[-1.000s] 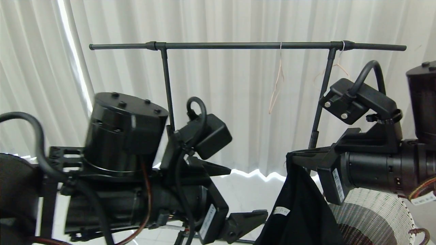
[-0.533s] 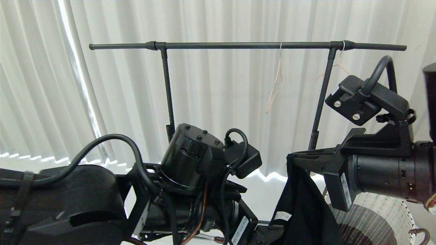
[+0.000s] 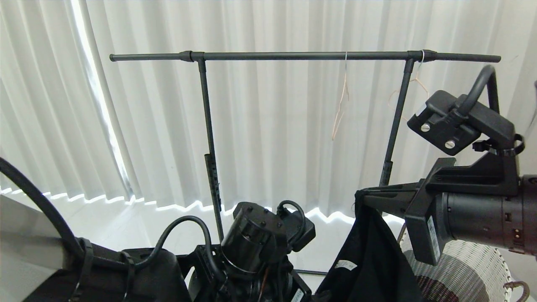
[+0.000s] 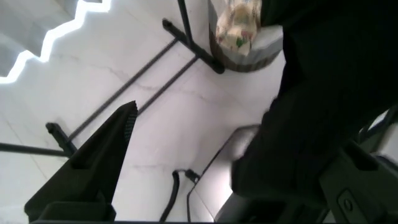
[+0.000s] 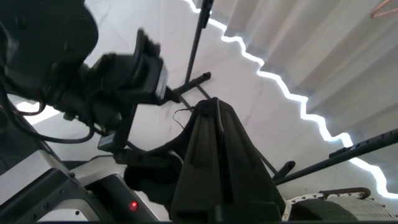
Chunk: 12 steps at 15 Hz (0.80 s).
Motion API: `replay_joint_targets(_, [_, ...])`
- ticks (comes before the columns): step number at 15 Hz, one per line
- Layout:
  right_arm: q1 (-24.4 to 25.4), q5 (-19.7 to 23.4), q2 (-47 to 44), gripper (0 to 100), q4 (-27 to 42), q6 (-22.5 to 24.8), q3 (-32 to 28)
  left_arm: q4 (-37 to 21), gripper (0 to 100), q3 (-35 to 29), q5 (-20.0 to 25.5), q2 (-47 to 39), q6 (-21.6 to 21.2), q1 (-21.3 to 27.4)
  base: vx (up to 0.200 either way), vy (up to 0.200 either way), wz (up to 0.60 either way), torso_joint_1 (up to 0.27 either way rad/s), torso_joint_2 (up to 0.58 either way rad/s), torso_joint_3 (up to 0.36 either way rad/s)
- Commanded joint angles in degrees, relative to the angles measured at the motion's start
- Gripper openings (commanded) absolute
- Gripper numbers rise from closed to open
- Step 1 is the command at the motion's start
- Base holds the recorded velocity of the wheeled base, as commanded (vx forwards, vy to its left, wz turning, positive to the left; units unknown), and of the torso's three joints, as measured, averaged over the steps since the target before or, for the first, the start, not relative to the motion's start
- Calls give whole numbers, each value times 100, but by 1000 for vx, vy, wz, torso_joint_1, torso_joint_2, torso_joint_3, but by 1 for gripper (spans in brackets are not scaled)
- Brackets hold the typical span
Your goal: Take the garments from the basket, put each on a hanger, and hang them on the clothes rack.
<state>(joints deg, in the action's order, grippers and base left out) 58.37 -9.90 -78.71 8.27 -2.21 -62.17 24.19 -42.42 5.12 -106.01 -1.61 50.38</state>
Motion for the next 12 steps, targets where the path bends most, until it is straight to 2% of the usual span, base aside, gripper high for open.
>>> replay_joint_targets(1, [-1,-3,5,0,-9,1,3,324,100,402,-2,1,-6,7,0,0,0,0,0,0])
replay_joint_targets(4, [-1,-3,14,0,0,1,12,447,100,428,-20,10,-112,7,0,0,0,0,0,0])
replay_joint_targets(5, [-1,-3,14,0,0,1,21,447,0,481,-37,1,-243,7,0,0,0,0,0,0])
replay_joint_targets(8, [-1,-3,14,0,0,1,21,455,0,542,-29,98,-287,24,0,0,0,0,0,0])
replay_joint_targets(12, [-1,-3,14,0,0,-8,56,455,0,665,-20,792,-182,59,0,0,0,0,0,0])
